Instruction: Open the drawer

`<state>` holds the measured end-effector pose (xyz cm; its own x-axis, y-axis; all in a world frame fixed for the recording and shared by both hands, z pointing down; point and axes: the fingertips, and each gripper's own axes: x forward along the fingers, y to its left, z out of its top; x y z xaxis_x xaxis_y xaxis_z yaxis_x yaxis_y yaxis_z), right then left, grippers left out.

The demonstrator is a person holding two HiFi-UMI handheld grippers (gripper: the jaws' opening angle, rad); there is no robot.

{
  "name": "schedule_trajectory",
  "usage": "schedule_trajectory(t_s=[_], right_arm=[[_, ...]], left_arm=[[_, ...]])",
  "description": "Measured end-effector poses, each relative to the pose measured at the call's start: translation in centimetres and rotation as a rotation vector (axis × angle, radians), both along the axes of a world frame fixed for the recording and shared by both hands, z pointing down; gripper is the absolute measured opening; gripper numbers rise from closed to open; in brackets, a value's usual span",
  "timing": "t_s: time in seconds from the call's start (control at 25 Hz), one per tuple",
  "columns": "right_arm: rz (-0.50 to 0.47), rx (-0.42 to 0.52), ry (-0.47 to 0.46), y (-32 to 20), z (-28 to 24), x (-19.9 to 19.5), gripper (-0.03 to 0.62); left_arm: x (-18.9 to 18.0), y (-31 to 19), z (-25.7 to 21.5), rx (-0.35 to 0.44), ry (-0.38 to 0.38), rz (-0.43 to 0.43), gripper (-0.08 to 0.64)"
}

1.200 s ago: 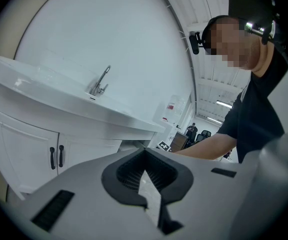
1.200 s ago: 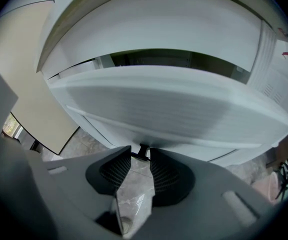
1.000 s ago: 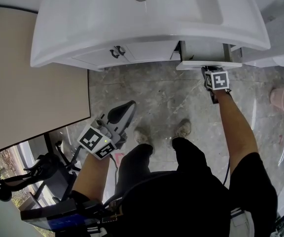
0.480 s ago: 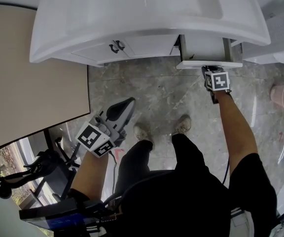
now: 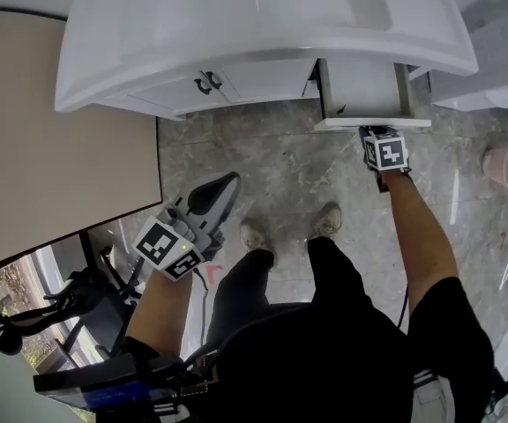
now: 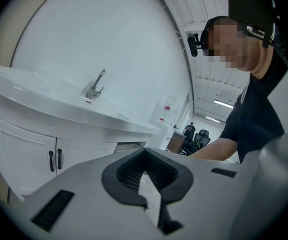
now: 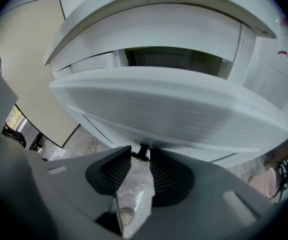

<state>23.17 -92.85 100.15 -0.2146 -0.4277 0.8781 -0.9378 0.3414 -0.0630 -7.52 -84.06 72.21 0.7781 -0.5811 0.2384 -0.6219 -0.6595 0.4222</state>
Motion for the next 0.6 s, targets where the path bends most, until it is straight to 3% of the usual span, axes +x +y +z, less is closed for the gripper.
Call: schedule_trajectory(t_s=[0.6], right_arm=[[0.0,-0.014,0.006,5.1,0.1,0.2,0.118]], left_arm=[[0.0,1.3,-1.8,0.016,0.006,0.005,-0.006]])
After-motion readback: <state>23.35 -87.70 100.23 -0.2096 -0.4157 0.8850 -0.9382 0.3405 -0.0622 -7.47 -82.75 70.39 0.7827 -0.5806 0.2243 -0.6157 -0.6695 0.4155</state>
